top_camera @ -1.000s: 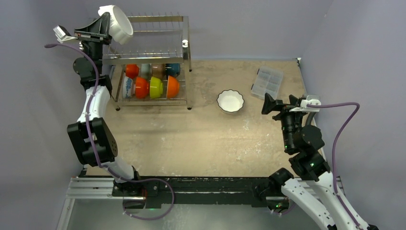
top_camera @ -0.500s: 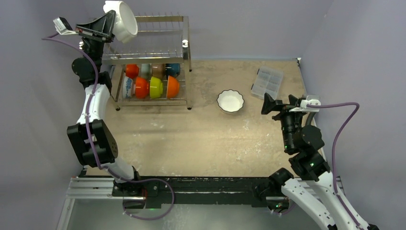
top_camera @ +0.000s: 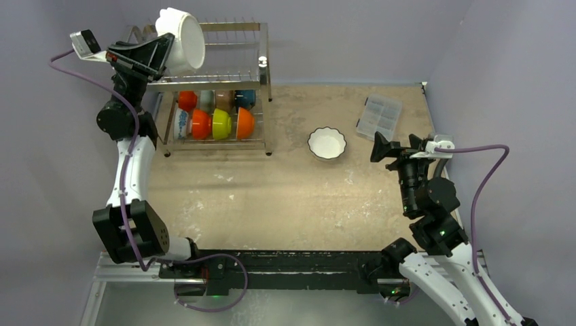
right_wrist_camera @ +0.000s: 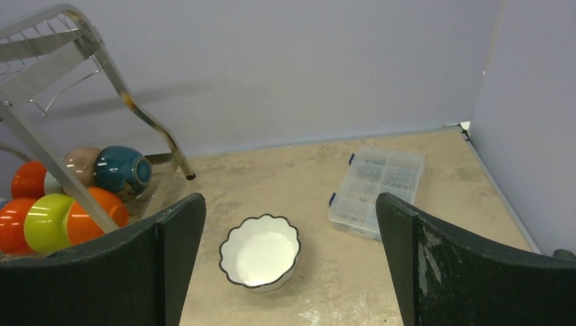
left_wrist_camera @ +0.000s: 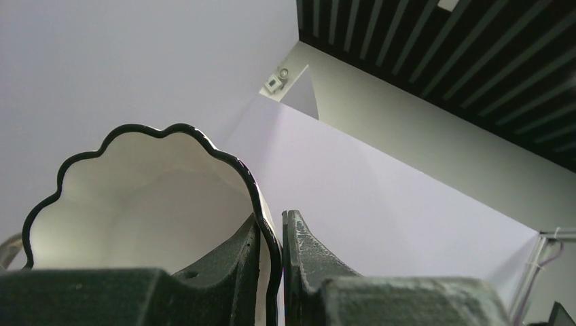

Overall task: Unload the bowls from the dish rack
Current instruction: Place the bowl with the bowl.

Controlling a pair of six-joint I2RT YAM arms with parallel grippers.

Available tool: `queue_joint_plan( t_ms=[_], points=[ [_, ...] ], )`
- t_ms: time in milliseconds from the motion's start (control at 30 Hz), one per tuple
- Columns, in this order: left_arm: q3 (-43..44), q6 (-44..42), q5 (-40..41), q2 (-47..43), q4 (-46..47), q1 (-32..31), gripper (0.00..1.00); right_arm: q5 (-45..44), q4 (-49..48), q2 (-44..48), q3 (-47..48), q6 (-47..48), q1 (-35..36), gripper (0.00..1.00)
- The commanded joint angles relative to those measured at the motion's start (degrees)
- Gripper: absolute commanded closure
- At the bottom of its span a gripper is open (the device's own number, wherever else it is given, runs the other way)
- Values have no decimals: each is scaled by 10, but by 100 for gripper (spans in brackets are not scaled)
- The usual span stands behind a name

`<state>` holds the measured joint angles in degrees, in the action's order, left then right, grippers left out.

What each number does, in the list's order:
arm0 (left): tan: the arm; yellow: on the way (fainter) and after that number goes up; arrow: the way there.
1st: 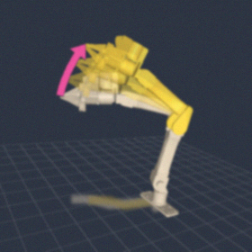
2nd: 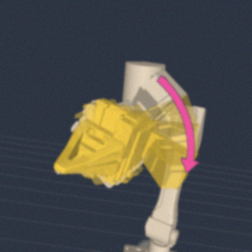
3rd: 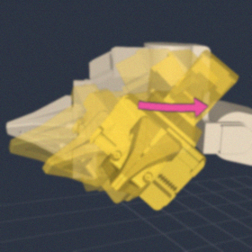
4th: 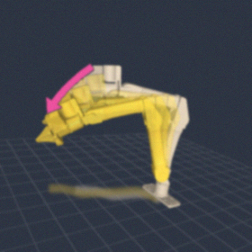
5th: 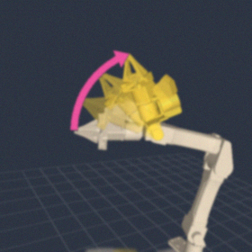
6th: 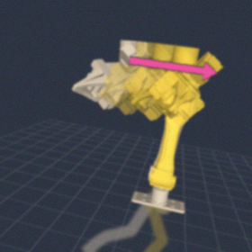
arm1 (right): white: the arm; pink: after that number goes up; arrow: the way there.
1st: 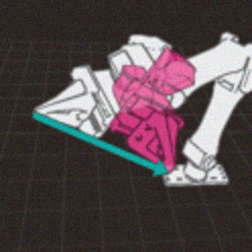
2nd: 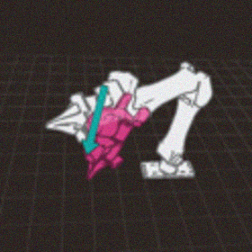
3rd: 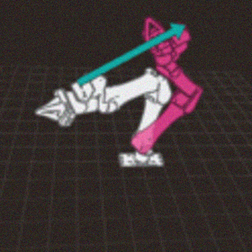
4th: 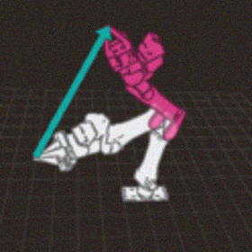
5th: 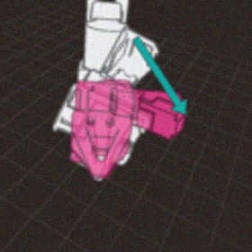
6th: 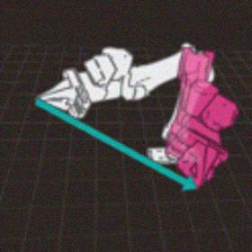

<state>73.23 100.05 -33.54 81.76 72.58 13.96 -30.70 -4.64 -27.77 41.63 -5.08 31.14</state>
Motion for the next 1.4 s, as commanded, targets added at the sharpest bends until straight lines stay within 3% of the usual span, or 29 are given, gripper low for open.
queue_joint_plan(
  t_ms=[0,267,467,667,1033,1367],
  points=[
    [-31,18,-8,-53,71,-7,100,-3,-25,-8,4,5,3,1],
    [-93,-11,-59,-113,64,-39,100,1,-18,-23,17,8,5,1],
    [-133,-78,-106,-170,17,-68,100,18,-5,-40,34,7,5,1],
    [-161,-257,-165,-253,-179,-105,100,41,16,-62,59,-1,5,1],
    [-179,-636,-167,-369,-620,-164,100,110,79,-133,112,-30,5,2],
    [-244,-781,-139,-400,-788,-187,100,200,120,-228,155,-63,4,1]
  ],
)
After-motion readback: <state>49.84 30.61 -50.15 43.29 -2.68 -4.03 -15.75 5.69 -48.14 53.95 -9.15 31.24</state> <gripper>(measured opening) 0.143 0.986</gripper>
